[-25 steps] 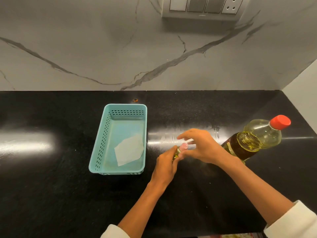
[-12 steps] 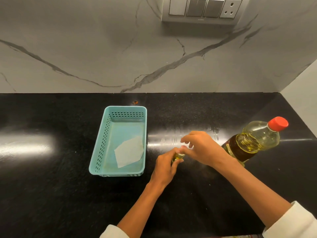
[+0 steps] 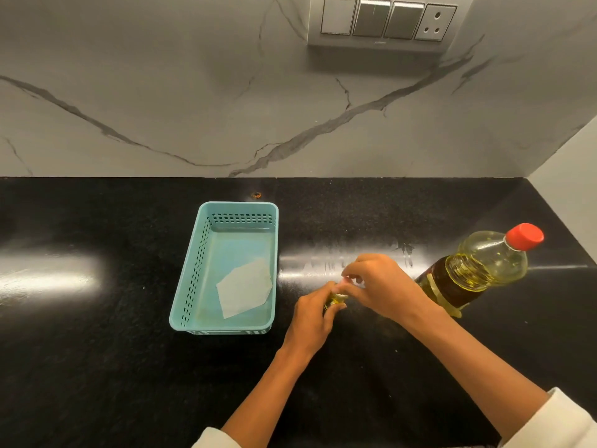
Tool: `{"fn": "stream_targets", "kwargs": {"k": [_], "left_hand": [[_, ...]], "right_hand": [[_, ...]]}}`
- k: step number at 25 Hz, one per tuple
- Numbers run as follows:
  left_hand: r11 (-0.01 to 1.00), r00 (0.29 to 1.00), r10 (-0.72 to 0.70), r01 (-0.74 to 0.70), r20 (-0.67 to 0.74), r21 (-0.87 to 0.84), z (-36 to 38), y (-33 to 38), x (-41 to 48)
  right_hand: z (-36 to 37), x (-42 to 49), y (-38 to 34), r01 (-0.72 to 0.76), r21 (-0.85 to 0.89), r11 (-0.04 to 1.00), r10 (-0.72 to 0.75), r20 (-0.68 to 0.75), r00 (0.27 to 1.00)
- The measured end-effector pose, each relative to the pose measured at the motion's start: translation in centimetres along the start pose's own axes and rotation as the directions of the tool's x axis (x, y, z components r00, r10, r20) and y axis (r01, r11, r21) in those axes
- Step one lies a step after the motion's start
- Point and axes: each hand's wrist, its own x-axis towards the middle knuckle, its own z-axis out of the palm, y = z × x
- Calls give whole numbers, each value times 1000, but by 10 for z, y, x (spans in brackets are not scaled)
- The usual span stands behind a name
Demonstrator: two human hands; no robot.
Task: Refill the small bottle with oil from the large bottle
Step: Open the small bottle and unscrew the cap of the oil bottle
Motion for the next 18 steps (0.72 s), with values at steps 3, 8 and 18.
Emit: {"fn": "stream_targets", "kwargs": {"k": [3,8,18], "left_hand": [[1000,1000,-5,5,0,9,0,-2,-1],[1000,1000,-23,22,-7,-14,-1,-1,-3],[1000,1000,-4,4,10,-12,-3,1,-3]], "right_hand": [[1,0,-4,87,-58,994,-83,67,994],[0,2,1,116,39,992,-120,109,987],[14,-7,5,-35,271,962,45,-30,999]]}}
